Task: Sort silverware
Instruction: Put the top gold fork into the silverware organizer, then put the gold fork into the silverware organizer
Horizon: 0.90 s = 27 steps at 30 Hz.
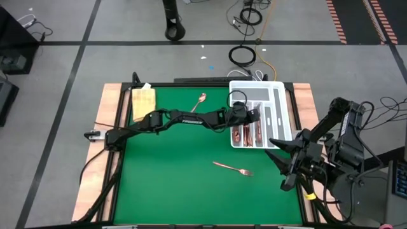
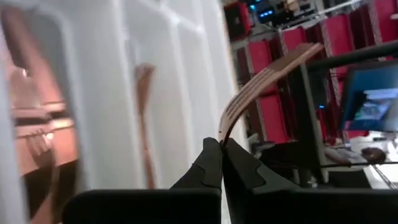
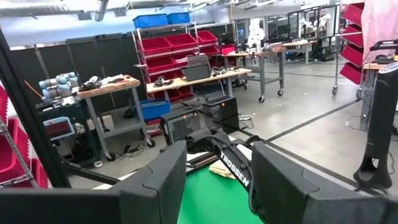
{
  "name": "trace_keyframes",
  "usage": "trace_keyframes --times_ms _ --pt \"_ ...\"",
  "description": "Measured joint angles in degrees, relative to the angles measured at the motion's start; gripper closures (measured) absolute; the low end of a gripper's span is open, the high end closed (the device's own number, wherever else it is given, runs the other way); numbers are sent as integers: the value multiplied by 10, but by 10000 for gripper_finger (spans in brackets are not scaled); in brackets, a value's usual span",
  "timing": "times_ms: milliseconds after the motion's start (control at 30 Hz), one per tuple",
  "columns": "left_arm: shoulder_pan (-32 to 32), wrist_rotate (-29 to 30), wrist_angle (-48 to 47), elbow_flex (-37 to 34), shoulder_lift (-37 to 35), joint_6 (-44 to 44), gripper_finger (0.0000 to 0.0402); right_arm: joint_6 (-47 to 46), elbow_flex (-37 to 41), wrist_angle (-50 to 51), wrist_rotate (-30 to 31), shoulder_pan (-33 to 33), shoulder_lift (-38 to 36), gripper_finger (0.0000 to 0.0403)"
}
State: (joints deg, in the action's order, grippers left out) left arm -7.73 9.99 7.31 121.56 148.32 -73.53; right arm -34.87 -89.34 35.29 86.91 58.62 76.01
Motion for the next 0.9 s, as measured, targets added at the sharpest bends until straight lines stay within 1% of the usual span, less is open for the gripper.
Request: trace_keyframes --times_ms 200,300,500,667,733,900 --pt "2 -8 31 0 21 -39 401 -3 0 1 -1 0 0 234" --pt "2 -13 30 0 21 -34 390 -2 0 1 -2 0 0 234" --pt "-2 -43 31 0 21 -9 353 -1 0 2 -3 0 0 234" --pt "-10 -46 31 0 22 -7 321 0 0 2 -3 0 0 234" --pt "-16 -56 43 0 24 -7 306 -1 0 1 -3 0 0 234" --pt "-32 -56 61 0 25 5 271 -4 0 1 -8 0 0 234"
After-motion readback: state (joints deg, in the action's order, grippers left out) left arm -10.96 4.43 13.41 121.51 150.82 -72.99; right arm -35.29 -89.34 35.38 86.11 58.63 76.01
